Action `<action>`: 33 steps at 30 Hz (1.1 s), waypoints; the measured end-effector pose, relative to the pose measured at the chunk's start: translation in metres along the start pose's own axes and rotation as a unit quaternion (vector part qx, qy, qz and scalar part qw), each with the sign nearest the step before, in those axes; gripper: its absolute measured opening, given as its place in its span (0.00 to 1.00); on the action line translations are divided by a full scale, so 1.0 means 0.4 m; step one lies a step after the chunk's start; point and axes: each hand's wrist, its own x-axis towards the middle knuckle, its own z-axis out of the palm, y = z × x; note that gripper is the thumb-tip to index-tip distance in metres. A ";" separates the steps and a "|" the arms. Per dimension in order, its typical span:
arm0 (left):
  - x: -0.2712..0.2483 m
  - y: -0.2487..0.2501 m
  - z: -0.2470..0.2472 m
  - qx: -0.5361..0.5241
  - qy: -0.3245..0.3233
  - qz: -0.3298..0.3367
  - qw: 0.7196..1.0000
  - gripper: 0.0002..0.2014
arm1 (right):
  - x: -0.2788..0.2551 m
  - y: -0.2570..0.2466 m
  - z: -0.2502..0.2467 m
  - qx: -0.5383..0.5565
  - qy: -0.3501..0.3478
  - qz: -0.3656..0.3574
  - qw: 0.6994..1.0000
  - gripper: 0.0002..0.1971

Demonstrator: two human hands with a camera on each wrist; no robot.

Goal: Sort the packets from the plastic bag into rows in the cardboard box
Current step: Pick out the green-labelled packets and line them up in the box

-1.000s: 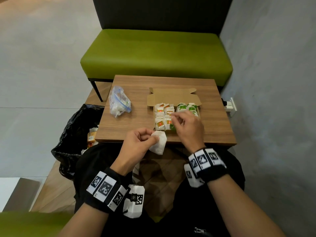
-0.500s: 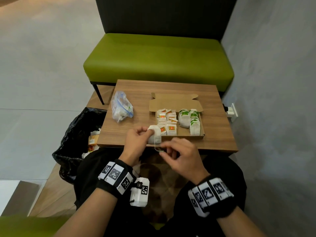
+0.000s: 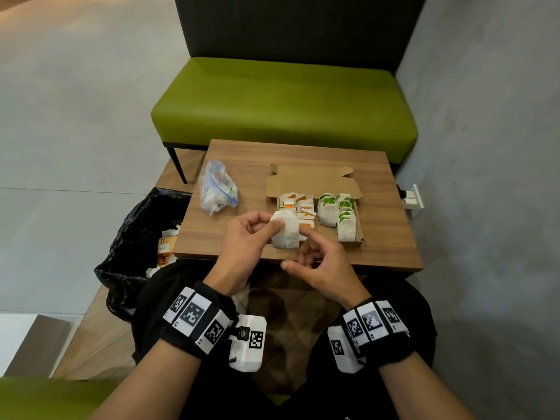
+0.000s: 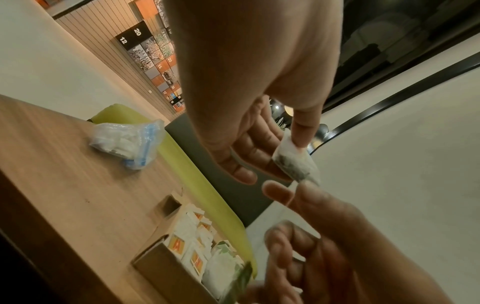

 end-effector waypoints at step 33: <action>-0.041 -0.076 0.019 0.100 -0.008 -0.037 0.994 0.08 | 0.027 -0.018 0.004 0.273 0.137 0.062 0.950 0.15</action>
